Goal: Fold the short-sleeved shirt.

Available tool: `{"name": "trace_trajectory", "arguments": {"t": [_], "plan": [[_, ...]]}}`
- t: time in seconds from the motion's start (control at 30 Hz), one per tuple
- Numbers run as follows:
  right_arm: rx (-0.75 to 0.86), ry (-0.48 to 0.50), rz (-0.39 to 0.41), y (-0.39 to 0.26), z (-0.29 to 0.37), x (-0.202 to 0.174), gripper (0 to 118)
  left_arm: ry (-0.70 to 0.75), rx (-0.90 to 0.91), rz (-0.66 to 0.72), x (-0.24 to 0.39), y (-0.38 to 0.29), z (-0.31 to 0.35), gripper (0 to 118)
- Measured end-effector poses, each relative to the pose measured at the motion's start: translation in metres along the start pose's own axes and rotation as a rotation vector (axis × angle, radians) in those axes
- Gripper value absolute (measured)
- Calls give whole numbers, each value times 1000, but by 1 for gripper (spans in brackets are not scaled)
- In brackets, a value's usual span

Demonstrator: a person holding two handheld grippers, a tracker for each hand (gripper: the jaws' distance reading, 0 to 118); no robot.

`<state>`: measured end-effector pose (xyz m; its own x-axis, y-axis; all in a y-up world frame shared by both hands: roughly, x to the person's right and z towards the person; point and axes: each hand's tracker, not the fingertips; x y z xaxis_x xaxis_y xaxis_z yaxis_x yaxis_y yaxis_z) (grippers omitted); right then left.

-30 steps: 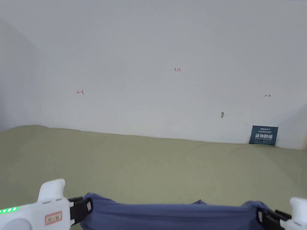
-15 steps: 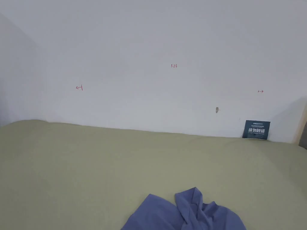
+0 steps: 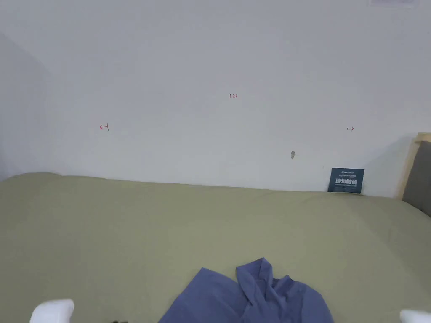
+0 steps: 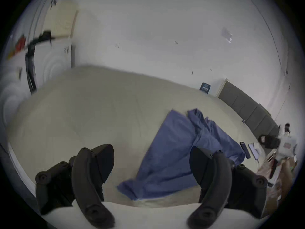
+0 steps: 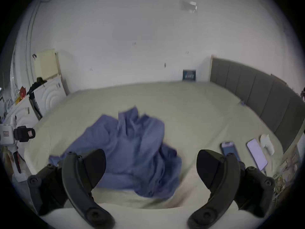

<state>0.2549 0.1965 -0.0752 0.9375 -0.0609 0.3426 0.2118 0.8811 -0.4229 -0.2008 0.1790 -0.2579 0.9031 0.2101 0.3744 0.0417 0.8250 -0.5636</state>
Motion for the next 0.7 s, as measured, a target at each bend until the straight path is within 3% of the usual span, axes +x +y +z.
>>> {"name": "trace_trajectory", "arguments": {"t": [0.07, 0.1, 0.17, 0.2, 0.23, 0.47, 0.6, 0.63, 0.7], "plan": [[62, -50, 17, 10, 8, -9, 107, 28, 102, -31, 16, 4, 12, 91], [81, -74, 31, 12, 12, -12, 96, 29, 139, -41, 21, 4, 16, 78], [123, -71, 56, 11, 20, -16, 40, 39, 247, -47, 32, 0, 30, 21], [140, -68, 59, 10, 22, -18, 14, 54, 287, -68, 35, -3, 35, 6], [142, -74, 67, 7, 22, -21, 3, 75, 323, -97, 40, -6, 39, 0], [126, -69, 56, -3, 21, -24, 0, 65, 240, -147, 33, -4, 44, 0], [128, -52, 50, -3, 21, -23, 0, 5, 58, -96, 2, 0, 17, 0], [126, -47, 51, -3, 21, -23, 0, 30, 10, -43, -8, 1, 7, 15], [119, -42, 54, -3, 21, -23, 0, 74, -105, 34, -20, 5, -9, 73]]}}
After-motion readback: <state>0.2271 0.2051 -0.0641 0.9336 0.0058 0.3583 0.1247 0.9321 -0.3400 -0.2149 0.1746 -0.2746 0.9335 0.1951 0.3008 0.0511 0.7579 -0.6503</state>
